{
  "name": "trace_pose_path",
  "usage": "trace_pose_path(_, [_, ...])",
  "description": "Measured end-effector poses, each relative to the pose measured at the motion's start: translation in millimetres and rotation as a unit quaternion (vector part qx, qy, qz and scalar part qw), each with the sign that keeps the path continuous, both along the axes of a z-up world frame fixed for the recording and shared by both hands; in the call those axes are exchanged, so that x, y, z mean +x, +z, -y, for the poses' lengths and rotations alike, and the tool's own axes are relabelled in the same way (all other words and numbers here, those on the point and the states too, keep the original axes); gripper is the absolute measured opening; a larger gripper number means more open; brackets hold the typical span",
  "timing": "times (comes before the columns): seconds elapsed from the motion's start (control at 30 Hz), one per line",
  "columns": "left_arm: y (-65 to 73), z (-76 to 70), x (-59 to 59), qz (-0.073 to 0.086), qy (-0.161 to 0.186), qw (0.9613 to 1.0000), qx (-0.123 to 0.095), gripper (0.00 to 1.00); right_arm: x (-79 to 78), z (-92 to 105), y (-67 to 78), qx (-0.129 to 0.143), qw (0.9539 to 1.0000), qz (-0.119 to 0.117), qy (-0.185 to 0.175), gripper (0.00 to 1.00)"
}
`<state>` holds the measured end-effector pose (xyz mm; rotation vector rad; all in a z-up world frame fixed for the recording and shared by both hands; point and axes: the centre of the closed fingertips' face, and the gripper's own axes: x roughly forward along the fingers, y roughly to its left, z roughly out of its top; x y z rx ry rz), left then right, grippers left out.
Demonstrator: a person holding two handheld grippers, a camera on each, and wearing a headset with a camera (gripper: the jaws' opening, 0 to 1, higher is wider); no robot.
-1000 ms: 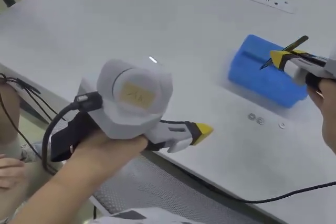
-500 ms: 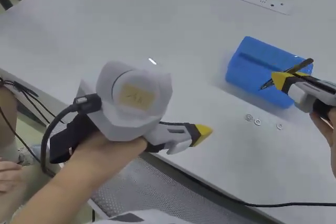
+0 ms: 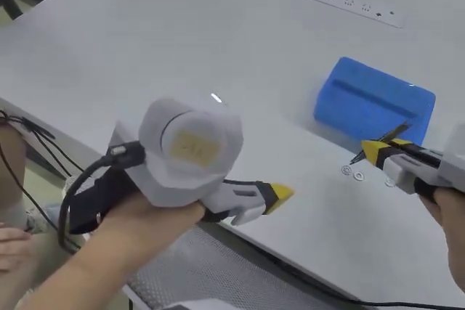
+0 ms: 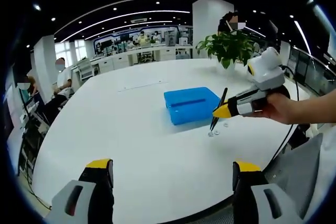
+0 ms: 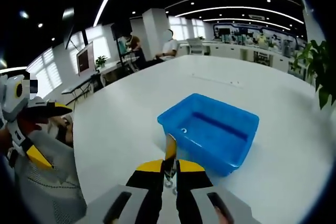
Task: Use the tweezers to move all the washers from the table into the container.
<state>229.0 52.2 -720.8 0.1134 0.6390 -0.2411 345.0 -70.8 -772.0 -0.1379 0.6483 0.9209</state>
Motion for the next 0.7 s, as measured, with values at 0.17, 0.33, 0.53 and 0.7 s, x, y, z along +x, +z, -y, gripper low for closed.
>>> trace_pose_path(0.17, [-0.7, -0.4, -0.6, -0.002, 0.000, 1.0000, 0.003, 0.96, -2.8, -2.1, -3.1, -0.007, 0.9999, 0.004, 0.006, 0.05])
trace_pose_path(0.33, [-2.1, 0.1, -1.8, -0.003, 0.002, 1.0000, 0.000, 0.96, -4.0, -2.4, -4.9, -0.012, 0.9999, 0.007, 0.008, 0.05])
trace_pose_path(0.53, [-3.8, 1.6, -0.9, -0.005, -0.001, 1.0000, 0.003, 0.96, -8.0, -3.3, -1.8, -0.015, 0.9997, 0.014, 0.012, 0.04])
trace_pose_path(0.7, [-1.9, 3.2, 0.2, -0.003, -0.004, 1.0000, 0.004, 0.96, -9.2, -4.1, 1.6, -0.018, 0.9996, 0.014, 0.014, 0.04])
